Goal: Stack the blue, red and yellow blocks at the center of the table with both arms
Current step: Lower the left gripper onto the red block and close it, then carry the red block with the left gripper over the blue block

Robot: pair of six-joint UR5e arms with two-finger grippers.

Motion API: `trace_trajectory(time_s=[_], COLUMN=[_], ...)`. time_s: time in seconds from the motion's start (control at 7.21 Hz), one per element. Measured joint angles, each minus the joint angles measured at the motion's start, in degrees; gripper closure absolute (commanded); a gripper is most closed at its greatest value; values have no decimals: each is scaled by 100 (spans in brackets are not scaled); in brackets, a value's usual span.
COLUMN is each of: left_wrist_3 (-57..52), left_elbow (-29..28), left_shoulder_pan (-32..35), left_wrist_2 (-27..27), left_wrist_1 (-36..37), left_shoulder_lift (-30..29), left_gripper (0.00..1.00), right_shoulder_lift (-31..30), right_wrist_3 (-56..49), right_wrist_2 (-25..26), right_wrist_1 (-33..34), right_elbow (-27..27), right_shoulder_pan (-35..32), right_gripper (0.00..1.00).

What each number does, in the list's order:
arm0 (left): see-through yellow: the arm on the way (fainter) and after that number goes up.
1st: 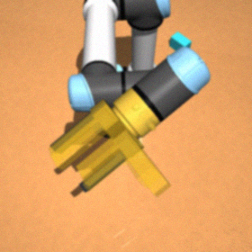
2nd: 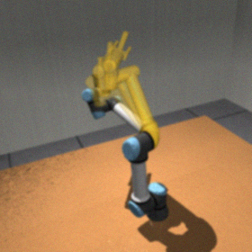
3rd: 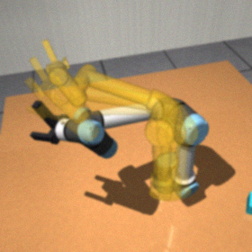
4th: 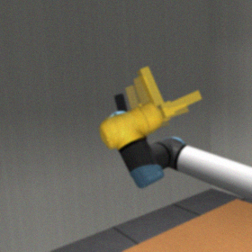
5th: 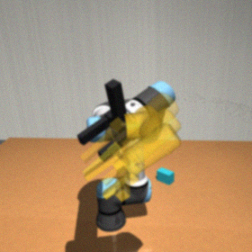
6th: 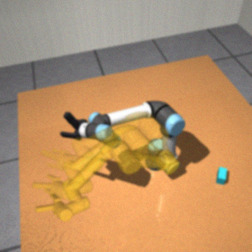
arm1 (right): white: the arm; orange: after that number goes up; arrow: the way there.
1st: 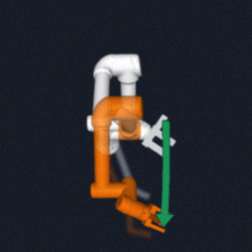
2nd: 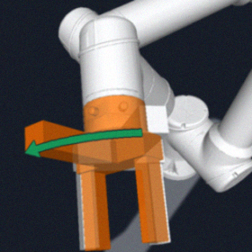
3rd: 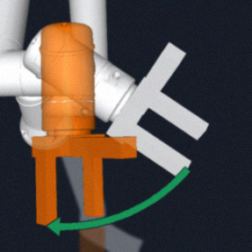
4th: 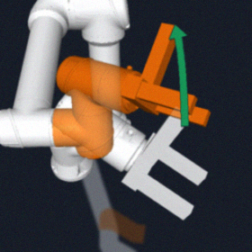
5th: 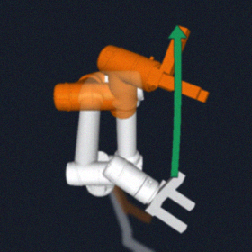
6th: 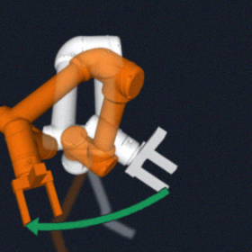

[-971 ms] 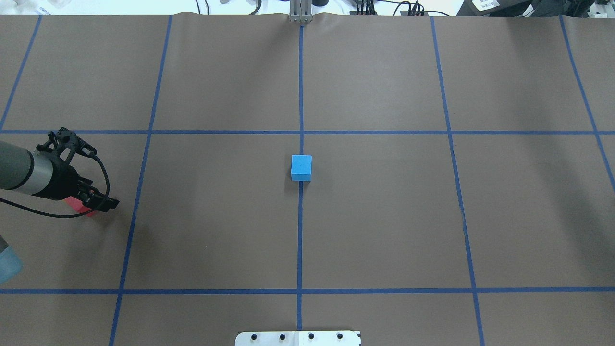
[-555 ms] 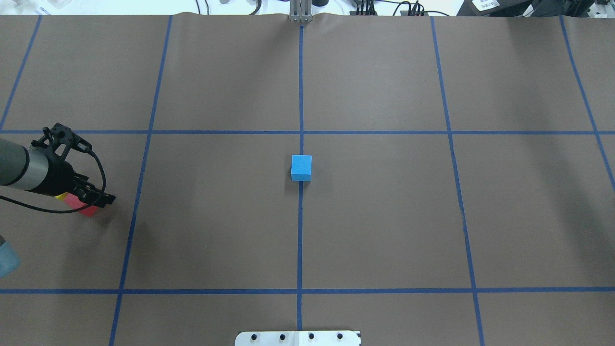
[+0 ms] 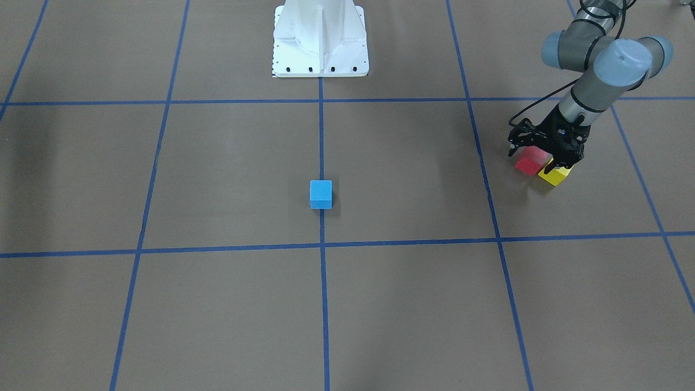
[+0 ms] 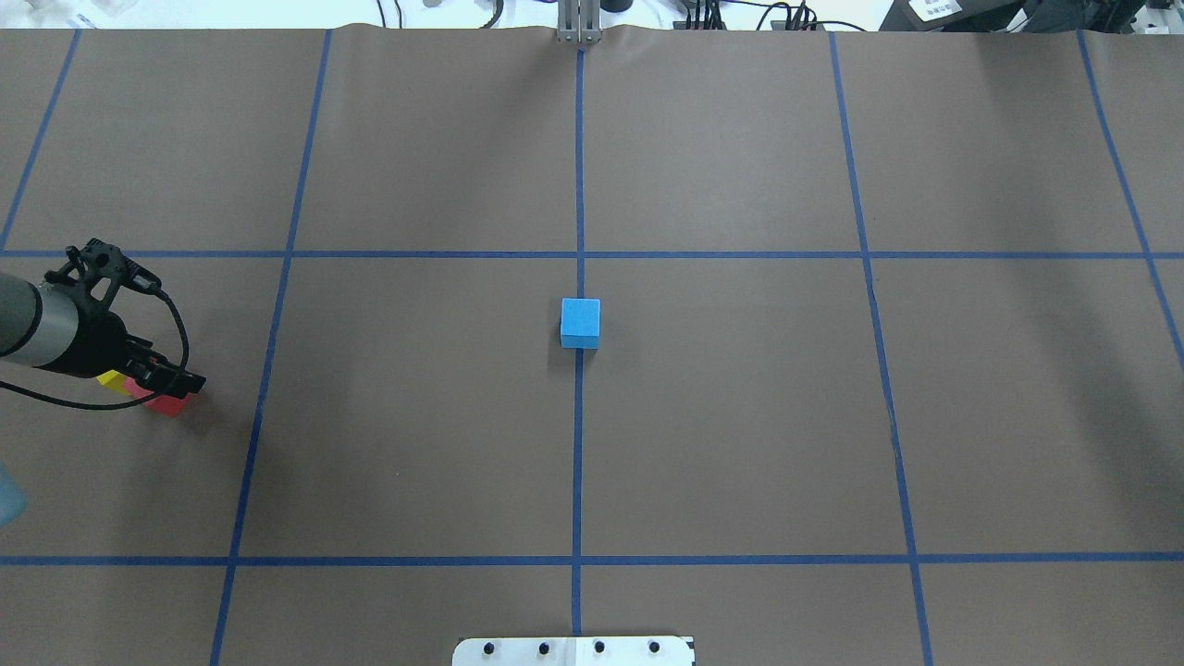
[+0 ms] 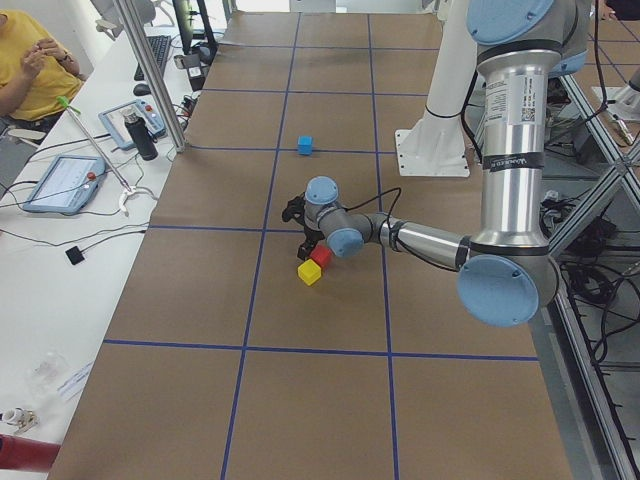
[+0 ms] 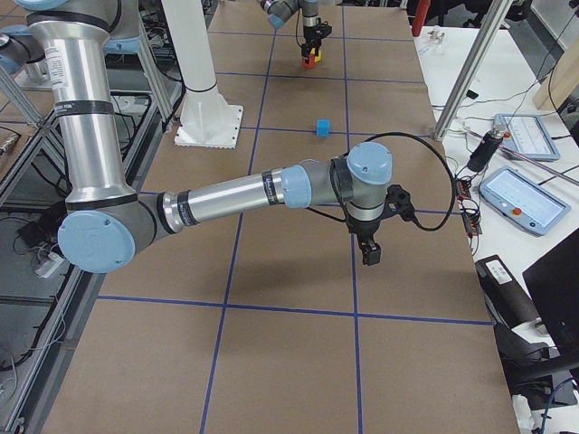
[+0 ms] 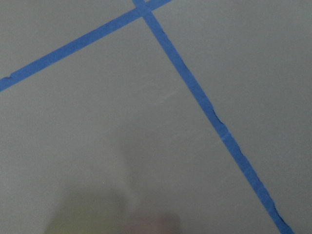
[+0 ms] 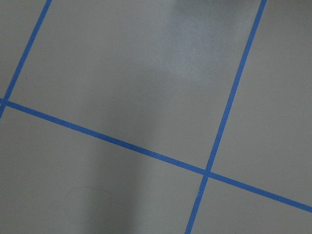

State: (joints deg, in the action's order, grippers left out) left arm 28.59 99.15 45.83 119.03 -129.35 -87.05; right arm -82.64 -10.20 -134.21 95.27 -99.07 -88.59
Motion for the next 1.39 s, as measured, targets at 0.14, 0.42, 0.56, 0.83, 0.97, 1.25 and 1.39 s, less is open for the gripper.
trace_trajectory(time_s=[0.14,0.42,0.56,0.83,0.97,1.25,1.39], left_wrist_3=[-2,5,35,102,148,212,216], left_elbow=[19,72,75,36,22,-35,-68], left_shoulder_pan=[2,4,-1,-43,-56,-71,-73], left_wrist_2=[4,4,-2,-15,-22,-55,-68], left_wrist_1=[-7,-21,-31,-27,-18,4,16], left_shoulder_lift=[96,246,251,184,150,102,100], left_gripper=[2,2,2,2,17,95,100], right_shoulder_lift=[-4,-6,-9,-14,-17,-23,-24], right_wrist_3=[-5,-13,-16,-23,-25,-26,-28], right_wrist_2=[2,8,9,11,15,17,22], right_wrist_1=[0,0,0,0,0,0,0], right_elbow=[0,1,1,10,17,31,41], right_shoulder_pan=[0,0,0,0,0,0,0], right_gripper=[0,0,0,0,0,0,0])
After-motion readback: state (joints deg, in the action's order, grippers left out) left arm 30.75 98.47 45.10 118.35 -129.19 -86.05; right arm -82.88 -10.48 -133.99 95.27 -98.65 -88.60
